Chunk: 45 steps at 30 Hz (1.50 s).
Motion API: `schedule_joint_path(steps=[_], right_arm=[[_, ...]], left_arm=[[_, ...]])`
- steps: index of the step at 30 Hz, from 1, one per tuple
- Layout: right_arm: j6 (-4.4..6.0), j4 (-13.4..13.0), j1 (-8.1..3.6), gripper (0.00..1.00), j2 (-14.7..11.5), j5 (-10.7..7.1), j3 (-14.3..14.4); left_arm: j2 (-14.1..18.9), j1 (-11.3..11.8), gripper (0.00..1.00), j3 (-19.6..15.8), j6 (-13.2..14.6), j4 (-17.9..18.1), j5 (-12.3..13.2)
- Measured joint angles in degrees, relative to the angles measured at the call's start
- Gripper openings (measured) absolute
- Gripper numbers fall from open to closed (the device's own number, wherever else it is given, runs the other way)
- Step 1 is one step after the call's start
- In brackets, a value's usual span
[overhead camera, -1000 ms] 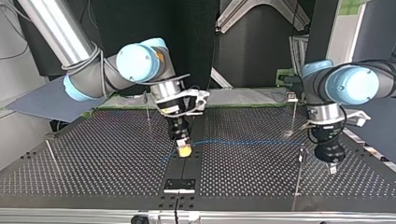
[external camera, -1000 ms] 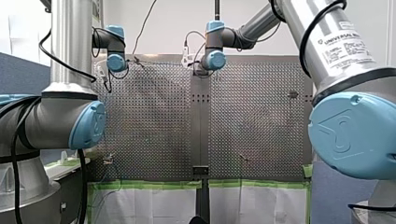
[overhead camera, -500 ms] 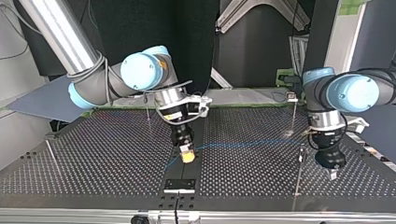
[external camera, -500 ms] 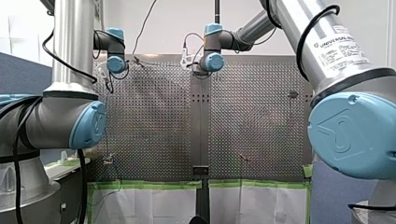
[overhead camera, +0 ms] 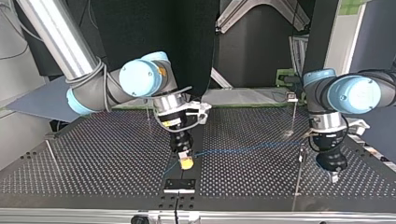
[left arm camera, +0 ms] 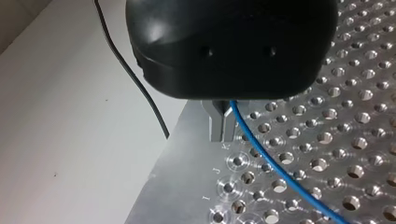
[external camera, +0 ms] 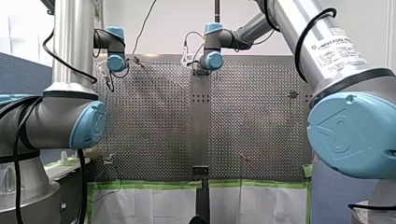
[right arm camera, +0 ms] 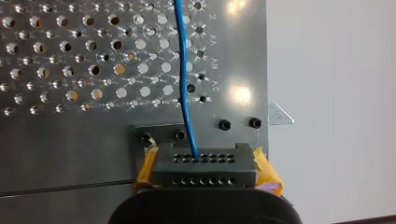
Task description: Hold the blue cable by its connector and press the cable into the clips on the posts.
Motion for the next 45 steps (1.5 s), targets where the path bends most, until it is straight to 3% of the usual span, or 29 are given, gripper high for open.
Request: schedule_joint_path(steps=[10, 11, 12, 13, 18, 20, 21, 23, 24, 26, 30, 35, 40, 45], right_arm=[[0.01, 0.6, -0.02, 0.00, 0.2, 0.01, -0.1], [0.00, 0.7, -0.01, 0.00, 0.2, 0.00, -0.1], [0.01, 0.8, -0.01, 0.00, 0.2, 0.01, -0.2], [0.01, 0.8, 0.00, 0.00, 0.2, 0.00, -0.2], [-0.03, 1.0, 0.02, 0.00, 0.2, 0.00, -0.2], [-0.06, 1.1, 0.02, 0.00, 0.2, 0.00, -0.2], [-0.06, 1.1, 0.01, 0.00, 0.2, 0.00, -0.2], [-0.07, 1.1, 0.00, 0.00, 0.2, 0.00, -0.2], [-0.08, 1.2, -0.01, 0.00, 0.2, 0.00, -0.2], [-0.12, 1.2, -0.01, 0.00, 0.2, 0.00, -0.2], [-0.17, 1.2, -0.03, 0.00, 0.2, 0.00, -0.2], [-0.24, 1.2, -0.03, 0.00, 0.2, 0.01, -0.3], [-0.26, 1.3, -0.03, 0.00, 0.2, 0.00, -0.5], [-0.33, 1.6, -0.03, 0.00, 0.1, 0.00, -0.8]], left_arm=[[0.0, -0.3, 0.03, 0.0, -0.3, -1.0, 0.9], [0.0, -0.3, 0.16, 0.0, -0.3, -1.2, 0.9], [0.0, -0.2, 0.16, 0.0, -0.2, -1.3, 0.8], [0.0, -0.2, 0.31, 0.0, -0.1, -1.7, 0.6], [0.1, -0.2, 0.35, 0.0, 0.2, -3.5, -0.9], [0.1, -0.1, 0.48, 0.0, 0.1, -4.4, -1.3], [0.1, -0.1, 0.48, 0.0, 0.0, -4.7, -1.3], [0.1, -0.1, 0.73, 0.0, -0.2, -5.2, -0.8], [0.1, 0.0, 0.73, 0.0, -0.2, -5.3, -0.5], [0.1, 0.0, 0.98, 0.0, -0.4, -5.9, 0.1], [0.2, -0.2, 0.98, 0.0, -0.5, -7.5, 0.4], [0.7, -0.6, 0.98, 0.0, -0.4, -10.2, -1.6], [2.9, -0.9, 0.98, -0.4, -0.9, -13.0, -2.9], [5.4, -1.4, 0.98, -1.9, -2.0, -15.5, -2.2]])
